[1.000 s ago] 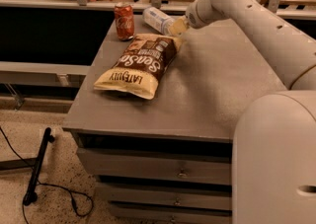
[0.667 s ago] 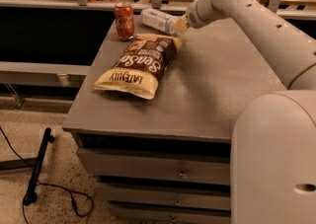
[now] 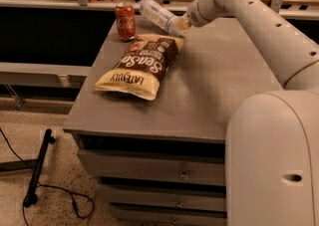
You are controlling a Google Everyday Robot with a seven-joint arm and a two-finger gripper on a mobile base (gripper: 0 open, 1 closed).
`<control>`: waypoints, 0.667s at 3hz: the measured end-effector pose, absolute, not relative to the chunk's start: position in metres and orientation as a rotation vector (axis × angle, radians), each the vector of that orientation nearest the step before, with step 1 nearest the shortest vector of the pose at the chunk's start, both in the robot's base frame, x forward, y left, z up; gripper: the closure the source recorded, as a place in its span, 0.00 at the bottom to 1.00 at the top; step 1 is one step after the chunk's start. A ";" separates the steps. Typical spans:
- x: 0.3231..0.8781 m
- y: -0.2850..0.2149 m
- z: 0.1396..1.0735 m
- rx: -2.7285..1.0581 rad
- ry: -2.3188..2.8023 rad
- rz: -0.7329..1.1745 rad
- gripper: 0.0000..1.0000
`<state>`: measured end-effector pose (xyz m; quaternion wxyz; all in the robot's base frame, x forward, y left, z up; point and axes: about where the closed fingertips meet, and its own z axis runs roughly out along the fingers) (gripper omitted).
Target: Pick blue plastic bottle
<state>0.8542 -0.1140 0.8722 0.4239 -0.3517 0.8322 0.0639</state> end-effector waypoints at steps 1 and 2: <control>0.857 -0.114 0.871 -0.890 2.091 0.163 0.81; 0.859 -0.116 0.871 -0.889 2.096 0.156 0.59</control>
Offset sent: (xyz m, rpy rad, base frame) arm 0.0058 -0.0094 0.0077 -0.0175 0.0067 -0.0120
